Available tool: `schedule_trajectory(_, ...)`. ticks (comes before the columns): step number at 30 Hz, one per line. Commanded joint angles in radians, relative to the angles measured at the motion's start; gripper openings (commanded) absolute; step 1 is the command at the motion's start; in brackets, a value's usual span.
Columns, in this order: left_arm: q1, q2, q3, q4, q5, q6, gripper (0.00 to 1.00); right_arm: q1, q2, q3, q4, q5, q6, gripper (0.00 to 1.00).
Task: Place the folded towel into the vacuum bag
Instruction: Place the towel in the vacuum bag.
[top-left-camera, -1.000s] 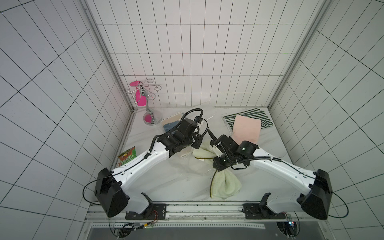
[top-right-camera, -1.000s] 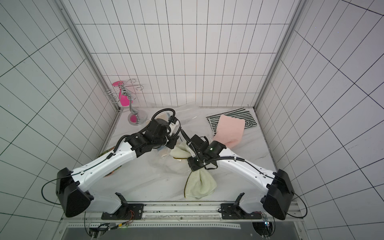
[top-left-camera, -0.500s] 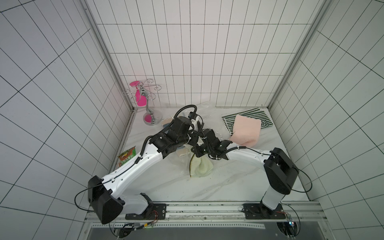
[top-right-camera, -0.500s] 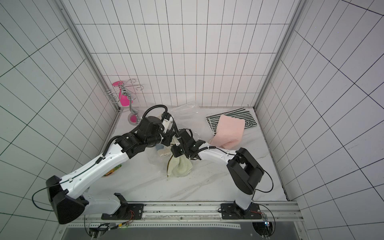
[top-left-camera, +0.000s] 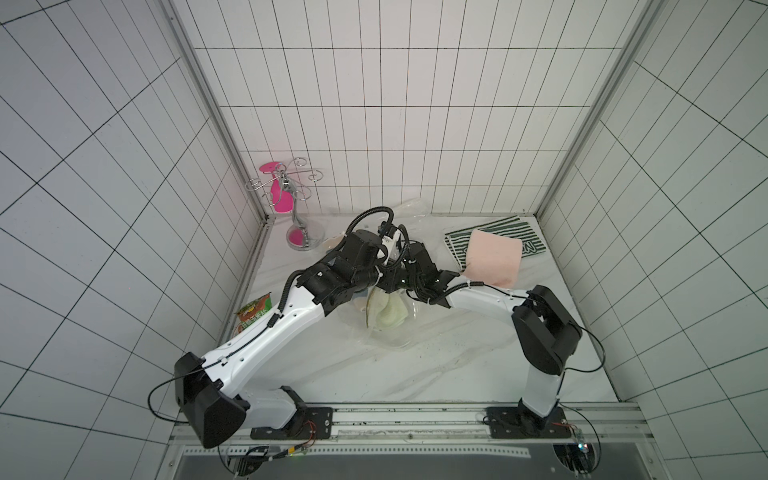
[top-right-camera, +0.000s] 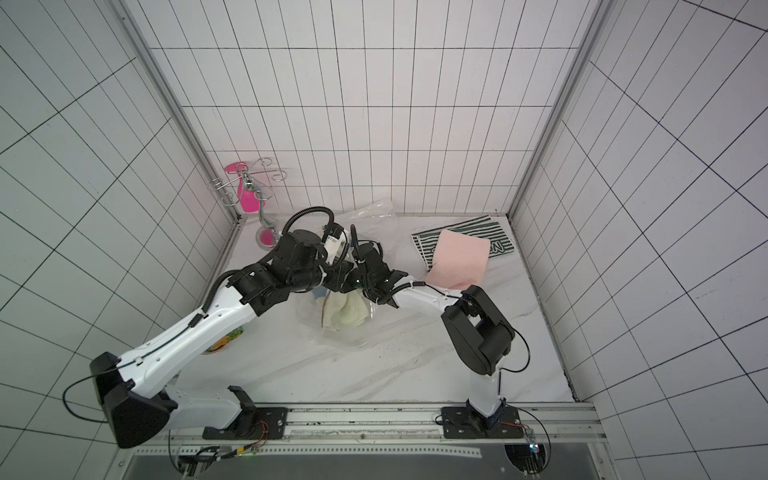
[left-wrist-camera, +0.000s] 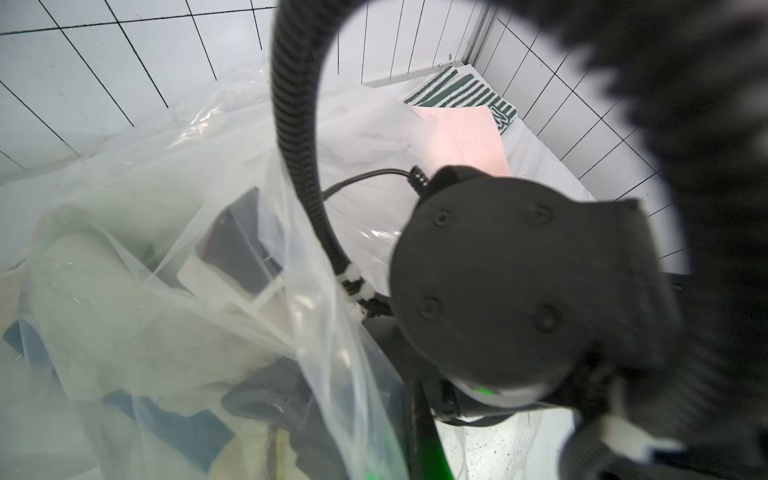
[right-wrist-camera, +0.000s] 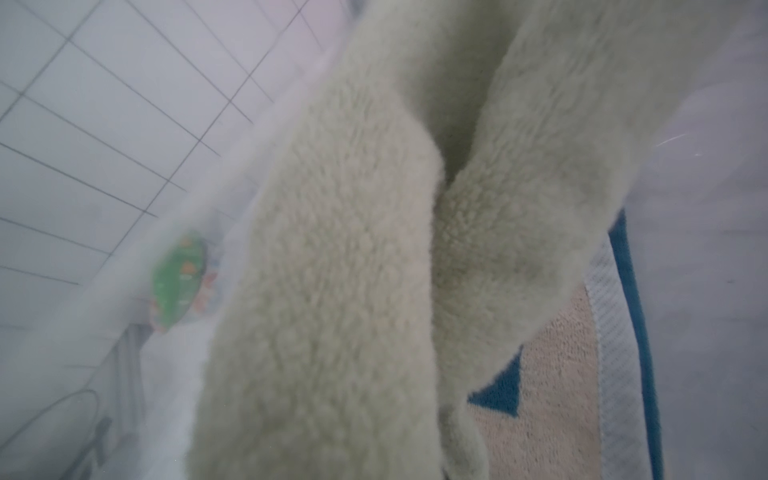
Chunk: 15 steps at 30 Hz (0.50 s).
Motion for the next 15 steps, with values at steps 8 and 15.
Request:
schedule_trajectory(8, -0.04, -0.029, 0.008, 0.012, 0.134, -0.009, 0.0, -0.031, 0.172, 0.162, 0.036, -0.05, 0.003, 0.02)
schedule_trajectory(15, -0.058, -0.006, 0.006, 0.019, 0.145, 0.0, 0.0, -0.022, 0.162, 0.224, 0.047, -0.038, -0.074, 0.04)
